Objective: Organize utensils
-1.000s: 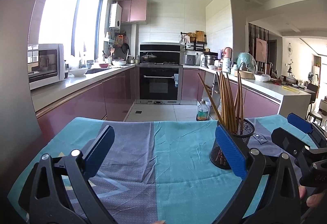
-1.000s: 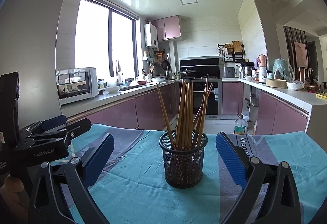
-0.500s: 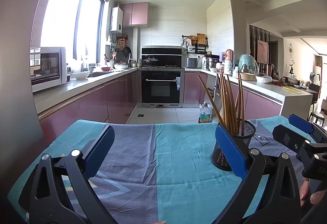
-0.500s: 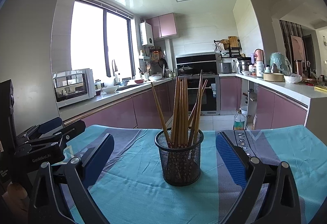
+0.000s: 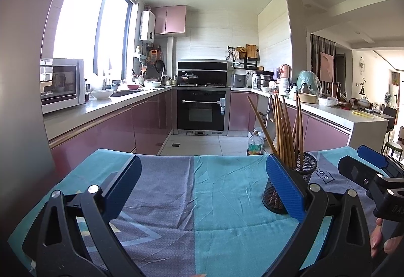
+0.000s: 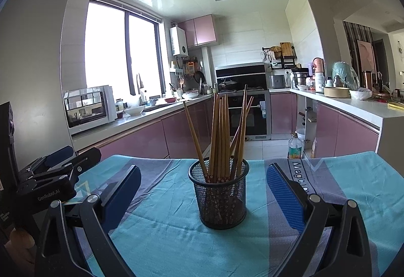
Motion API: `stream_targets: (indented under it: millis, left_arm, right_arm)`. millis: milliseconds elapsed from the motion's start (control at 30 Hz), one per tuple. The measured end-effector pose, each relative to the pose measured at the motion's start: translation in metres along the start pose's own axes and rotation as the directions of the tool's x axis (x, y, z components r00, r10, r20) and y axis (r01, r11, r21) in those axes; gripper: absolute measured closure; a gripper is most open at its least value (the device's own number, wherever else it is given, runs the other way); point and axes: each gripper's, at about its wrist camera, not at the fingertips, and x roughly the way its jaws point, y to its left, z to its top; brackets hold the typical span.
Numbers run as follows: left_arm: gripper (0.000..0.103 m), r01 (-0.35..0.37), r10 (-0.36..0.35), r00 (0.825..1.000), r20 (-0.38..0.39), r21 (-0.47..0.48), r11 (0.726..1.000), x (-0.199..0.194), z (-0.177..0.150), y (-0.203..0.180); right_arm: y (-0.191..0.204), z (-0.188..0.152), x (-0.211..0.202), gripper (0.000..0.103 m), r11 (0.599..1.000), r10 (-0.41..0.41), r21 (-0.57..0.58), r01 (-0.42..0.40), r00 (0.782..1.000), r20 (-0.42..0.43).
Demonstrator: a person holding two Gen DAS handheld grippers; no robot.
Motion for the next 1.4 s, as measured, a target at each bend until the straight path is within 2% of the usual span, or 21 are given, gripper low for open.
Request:
stream_targets:
  millis: [1400]
  left_arm:
    - [0.006, 0.0, 0.0, 1.0, -0.003, -0.001, 1.0, -0.0018, 0.0001, -0.0024]
  right_arm:
    - [0.0009, 0.0002, 0.0019, 0.007, 1.0, 0.002, 0.005, -0.002, 1.0, 0.002]
